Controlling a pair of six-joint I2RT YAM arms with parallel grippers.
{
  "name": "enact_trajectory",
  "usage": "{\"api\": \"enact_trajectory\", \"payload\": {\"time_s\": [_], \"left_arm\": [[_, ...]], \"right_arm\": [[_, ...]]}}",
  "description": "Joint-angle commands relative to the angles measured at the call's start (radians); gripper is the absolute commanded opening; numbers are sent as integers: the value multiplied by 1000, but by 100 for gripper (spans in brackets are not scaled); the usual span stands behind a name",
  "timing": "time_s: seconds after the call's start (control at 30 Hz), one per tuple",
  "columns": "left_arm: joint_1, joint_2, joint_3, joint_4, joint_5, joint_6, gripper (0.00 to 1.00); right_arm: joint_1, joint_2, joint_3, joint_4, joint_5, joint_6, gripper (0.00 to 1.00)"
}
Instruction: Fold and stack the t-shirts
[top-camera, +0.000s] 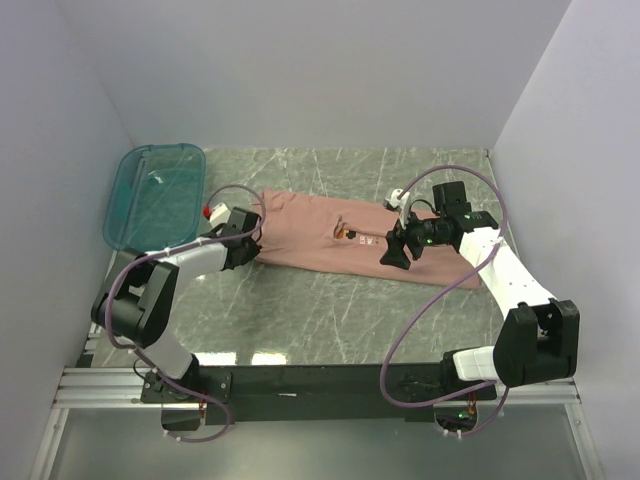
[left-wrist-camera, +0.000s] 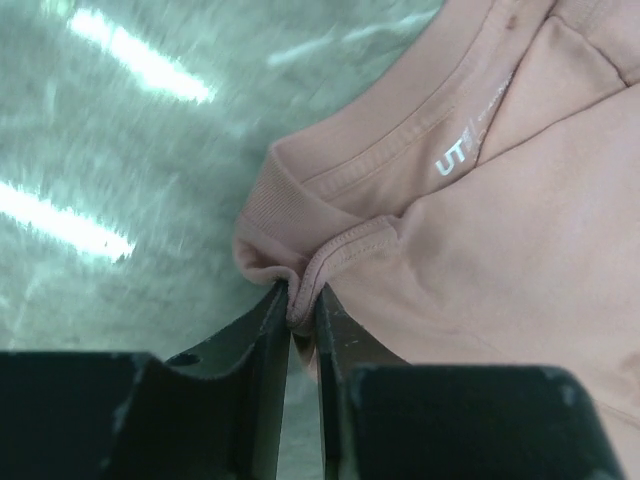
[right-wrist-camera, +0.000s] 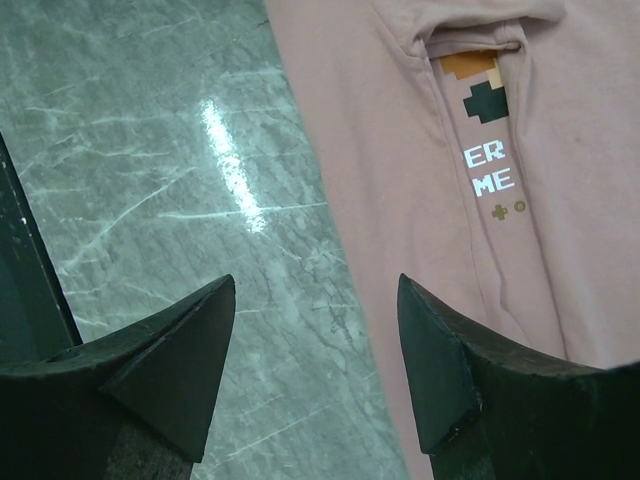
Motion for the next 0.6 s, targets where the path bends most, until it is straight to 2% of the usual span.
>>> {"api": "enact_trajectory", "payload": {"time_s": [0.0, 0.17, 0.23, 0.27, 0.3, 0.4, 0.57], "left_arm": [[11, 35, 97, -32, -47, 122, 21], [32, 77, 190, -86, -66, 193, 23], [40, 85, 219, -92, -54, 224, 27], [47, 85, 236, -97, -49, 231, 31], [49, 79, 240, -98, -43, 247, 41], [54, 34, 236, -85, -17, 265, 58], [58, -67, 197, -69, 31, 277, 66]], "right_arm": [[-6, -3, 15, -10, -14, -17, 72], [-6, -4, 12, 2, -3, -1, 71], [-6, -4, 14, 15, 14, 14, 71], [-8, -1, 14, 22, 20, 23, 71], [-8, 0, 15, 24, 25, 29, 71], [-6, 5, 17, 39, 49, 51, 71], [-6, 14, 21, 56, 81, 78, 71]]}}
